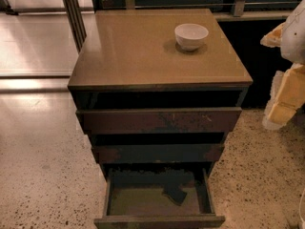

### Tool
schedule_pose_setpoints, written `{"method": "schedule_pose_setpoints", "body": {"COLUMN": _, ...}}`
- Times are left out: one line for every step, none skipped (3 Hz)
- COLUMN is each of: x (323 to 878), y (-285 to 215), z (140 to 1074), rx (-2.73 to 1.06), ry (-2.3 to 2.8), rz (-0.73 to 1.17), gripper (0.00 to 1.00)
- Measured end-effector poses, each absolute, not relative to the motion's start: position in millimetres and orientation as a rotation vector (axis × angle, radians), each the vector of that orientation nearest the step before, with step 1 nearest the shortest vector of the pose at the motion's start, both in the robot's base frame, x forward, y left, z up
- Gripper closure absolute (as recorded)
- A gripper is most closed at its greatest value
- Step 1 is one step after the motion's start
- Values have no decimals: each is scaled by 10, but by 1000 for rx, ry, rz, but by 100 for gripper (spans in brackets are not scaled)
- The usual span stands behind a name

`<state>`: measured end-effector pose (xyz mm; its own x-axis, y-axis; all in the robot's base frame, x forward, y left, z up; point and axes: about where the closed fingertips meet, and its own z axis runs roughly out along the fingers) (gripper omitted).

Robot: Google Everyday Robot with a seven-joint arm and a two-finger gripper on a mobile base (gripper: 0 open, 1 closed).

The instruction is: Pick sponge from bottom drawer and place on counter

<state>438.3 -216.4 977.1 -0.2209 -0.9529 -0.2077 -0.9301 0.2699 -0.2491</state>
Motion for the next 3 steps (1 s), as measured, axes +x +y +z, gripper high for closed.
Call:
{"method": "schedule_pose_setpoints", "body": {"x": 4383, "y": -2164, "z": 9771, "rx": -1723, "ry": 2229, "rz": -102, "gripper": 0}}
{"method": "schedule_pose_setpoints", "body": {"x": 4426, "y": -2156, "z": 9712, "rx": -1708, "ry": 2220, "rz": -107, "gripper": 19}}
{"method": "schedule_pose_setpoints", "body": {"x": 4542, "y": -2103, "z": 9314, "rx": -1657, "ry": 2233, "rz": -76, "gripper": 42}}
